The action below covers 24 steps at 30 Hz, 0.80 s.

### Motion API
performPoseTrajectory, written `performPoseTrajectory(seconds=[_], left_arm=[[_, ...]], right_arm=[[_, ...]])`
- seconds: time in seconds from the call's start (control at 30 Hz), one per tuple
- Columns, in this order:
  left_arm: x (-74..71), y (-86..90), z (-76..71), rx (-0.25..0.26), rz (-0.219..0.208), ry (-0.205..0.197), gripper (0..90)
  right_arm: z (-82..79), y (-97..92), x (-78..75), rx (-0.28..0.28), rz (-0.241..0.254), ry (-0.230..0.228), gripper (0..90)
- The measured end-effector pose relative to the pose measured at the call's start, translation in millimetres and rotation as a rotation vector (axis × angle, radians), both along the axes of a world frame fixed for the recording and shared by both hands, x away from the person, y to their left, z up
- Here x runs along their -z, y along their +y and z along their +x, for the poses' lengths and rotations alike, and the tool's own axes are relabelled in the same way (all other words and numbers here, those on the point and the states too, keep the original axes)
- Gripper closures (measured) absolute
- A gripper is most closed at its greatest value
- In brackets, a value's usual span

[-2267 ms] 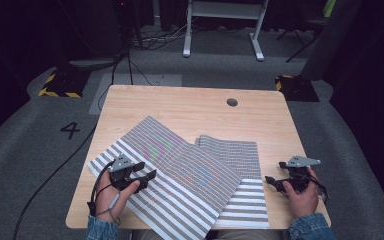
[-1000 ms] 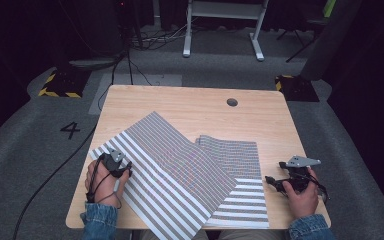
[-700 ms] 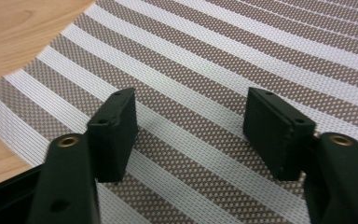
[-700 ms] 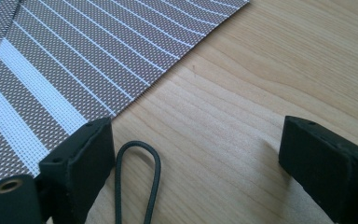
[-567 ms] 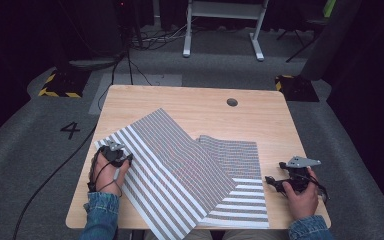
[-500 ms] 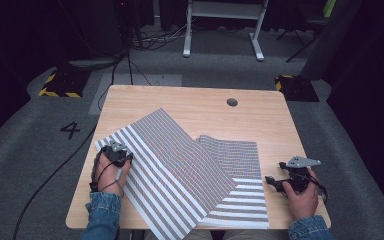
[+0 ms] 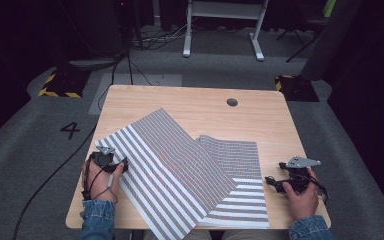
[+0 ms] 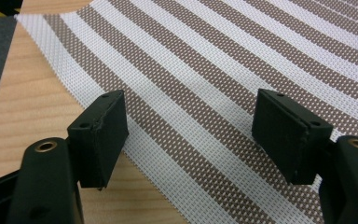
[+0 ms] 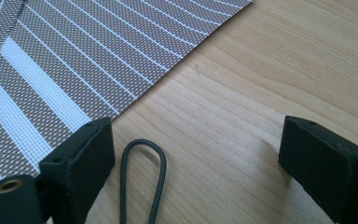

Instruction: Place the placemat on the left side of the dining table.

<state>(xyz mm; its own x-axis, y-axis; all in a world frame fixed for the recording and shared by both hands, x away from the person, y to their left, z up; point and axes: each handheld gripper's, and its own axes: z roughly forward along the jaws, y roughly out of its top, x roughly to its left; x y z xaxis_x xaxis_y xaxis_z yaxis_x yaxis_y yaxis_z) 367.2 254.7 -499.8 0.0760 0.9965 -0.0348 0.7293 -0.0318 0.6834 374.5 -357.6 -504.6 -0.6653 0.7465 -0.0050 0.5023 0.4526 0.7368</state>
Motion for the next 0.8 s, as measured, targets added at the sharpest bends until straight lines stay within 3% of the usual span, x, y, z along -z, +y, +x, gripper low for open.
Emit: performPoseTrajectory(seconds=[0.33, 0.4, 0.47, 0.5, 0.57, 0.63, 0.67, 0.73, 0.8], left_arm=[[2.7, -2.4, 3.2, 0.014, -0.004, -0.031, 28.6], [1.9, -4.3, 4.5, 0.04, 0.001, -0.041, 38.3], [2.0, -9.4, 5.8, 0.104, -0.003, -0.061, 58.9], [1.8, -12.4, 6.0, 0.118, 0.009, -0.064, 68.7], [0.9, -17.4, 5.3, 0.156, 0.06, -0.063, 79.8], [-2.4, -16.9, 4.3, 0.184, 0.075, -0.073, 83.0], [-7.3, -15.1, 3.3, 0.187, 0.053, -0.089, 84.2], [-21.2, -11.8, 1.4, 0.195, 0.024, -0.15, 85.2], [-34.1, -10.9, 1.4, 0.203, 0.03, -0.183, 85.4]], right_arm=[[0.1, 0.1, -0.2, 0.002, 0.002, 0.002, 10.6], [0.1, 0.1, -0.2, 0.002, 0.003, 0.002, 10.6], [0.1, 0.1, -0.2, 0.003, 0.003, 0.002, 10.6], [0.0, 0.1, -0.2, 0.003, 0.002, 0.002, 10.6], [0.1, 0.1, -0.3, 0.002, 0.003, 0.003, 10.6], [0.0, 0.2, -0.3, 0.003, 0.003, 0.003, 10.6], [0.1, 0.2, -0.3, 0.003, 0.003, 0.002, 10.6], [0.0, 0.2, -0.3, 0.003, 0.002, 0.002, 10.6], [0.1, 0.2, -0.3, 0.003, 0.002, 0.003, 10.6]])
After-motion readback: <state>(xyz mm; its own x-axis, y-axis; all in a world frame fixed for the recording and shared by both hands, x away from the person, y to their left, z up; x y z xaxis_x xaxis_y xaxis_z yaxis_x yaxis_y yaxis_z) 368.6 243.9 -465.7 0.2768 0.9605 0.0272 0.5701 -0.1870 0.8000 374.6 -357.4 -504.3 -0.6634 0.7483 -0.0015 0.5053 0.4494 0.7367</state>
